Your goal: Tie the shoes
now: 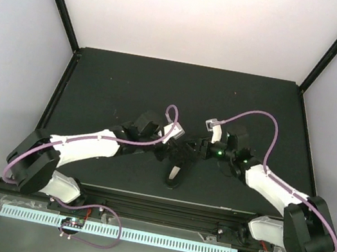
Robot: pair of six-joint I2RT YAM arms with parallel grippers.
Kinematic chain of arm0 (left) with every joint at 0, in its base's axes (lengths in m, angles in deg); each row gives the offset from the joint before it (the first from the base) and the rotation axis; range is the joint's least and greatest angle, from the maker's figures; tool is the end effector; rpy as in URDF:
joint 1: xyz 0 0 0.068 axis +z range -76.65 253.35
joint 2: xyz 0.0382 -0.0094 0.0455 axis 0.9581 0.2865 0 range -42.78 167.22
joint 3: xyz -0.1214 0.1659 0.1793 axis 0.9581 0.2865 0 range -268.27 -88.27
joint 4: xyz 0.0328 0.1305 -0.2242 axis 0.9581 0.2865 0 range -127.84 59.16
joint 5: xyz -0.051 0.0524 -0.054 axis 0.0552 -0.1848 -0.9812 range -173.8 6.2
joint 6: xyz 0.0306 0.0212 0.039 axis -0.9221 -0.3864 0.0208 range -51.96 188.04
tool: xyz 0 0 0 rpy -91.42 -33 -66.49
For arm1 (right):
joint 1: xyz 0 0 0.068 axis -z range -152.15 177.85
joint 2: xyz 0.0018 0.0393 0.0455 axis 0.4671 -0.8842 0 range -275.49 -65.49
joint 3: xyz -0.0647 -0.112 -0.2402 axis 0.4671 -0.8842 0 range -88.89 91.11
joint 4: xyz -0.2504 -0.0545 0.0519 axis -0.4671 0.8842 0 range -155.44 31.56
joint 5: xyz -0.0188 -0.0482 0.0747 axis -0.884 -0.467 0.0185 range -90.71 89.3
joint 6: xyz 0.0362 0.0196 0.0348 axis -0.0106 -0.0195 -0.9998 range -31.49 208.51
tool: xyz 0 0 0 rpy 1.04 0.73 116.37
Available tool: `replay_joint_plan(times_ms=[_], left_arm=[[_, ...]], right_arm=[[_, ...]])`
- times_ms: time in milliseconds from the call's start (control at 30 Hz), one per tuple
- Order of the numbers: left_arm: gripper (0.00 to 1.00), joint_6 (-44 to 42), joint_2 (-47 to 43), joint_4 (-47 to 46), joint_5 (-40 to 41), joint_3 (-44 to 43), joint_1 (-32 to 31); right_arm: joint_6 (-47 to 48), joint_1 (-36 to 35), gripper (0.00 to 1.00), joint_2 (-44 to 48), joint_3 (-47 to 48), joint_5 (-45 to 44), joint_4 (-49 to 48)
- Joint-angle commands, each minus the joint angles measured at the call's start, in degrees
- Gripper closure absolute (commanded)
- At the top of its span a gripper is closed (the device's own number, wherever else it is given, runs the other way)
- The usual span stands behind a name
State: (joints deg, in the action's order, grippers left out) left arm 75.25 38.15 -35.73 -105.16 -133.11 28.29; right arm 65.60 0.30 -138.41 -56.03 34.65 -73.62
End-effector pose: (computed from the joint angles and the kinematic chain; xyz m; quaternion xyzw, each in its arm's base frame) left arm 0.2000 -0.2186 0.2121 0.3634 0.8099 -0.3387 0.3120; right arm 0.2174 0.1366 0.1996 -0.1810 0.8262 0.4374 0.3055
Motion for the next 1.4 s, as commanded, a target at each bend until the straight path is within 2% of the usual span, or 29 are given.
replay_joint_plan(times_ms=[0, 100, 233, 367, 467, 600, 967, 1067, 1233, 1367], left_arm=[[0.98, 4.9, -3.1, 7.2, -7.9, -3.1, 2.6], [0.98, 6.4, -3.5, 10.8, -11.8, -3.8, 4.8], [0.98, 7.5, -5.0, 15.2, -13.1, -4.7, 7.2], [0.98, 7.4, -6.3, 16.8, -15.5, -5.1, 8.9], [0.98, 6.6, -5.9, 18.8, -15.6, -5.9, 9.3], [0.98, 6.3, -5.6, 19.0, -15.8, -5.7, 9.3], [0.98, 6.5, -5.6, 18.0, -16.7, -5.2, 9.5], [0.98, 6.5, -5.4, 18.0, -16.6, -5.2, 9.5], [0.98, 6.2, -6.1, 18.7, -14.3, -5.0, 9.8], [0.98, 7.1, -6.8, 18.5, -12.6, -4.0, 11.8]], right_arm=[[0.5, 0.8, 0.23, 4.2, -2.3, -2.4, 1.7], [1.5, 0.9, 0.22, 6.7, -3.7, -5.0, 4.7], [2.8, 0.8, 0.26, 10.7, -6.1, -10.1, 9.9], [-2.1, 0.8, 0.30, 12.7, -7.8, -15.7, 13.3], [-9.6, 0.8, 0.33, 11.0, -8.8, -16.4, 12.6], [-15.2, 0.7, 0.37, 7.5, -8.7, -16.1, 9.1], [-19.0, -0.9, 0.48, -5.5, -3.9, -12.7, 3.3], [-19.1, -1.4, 0.58, -7.4, -3.0, -13.0, 3.4], [-19.2, -1.4, 0.93, -6.5, -2.9, -15.7, 6.3], [-18.3, -1.4, 0.98, -2.9, -1.7, -21.8, 14.0]])
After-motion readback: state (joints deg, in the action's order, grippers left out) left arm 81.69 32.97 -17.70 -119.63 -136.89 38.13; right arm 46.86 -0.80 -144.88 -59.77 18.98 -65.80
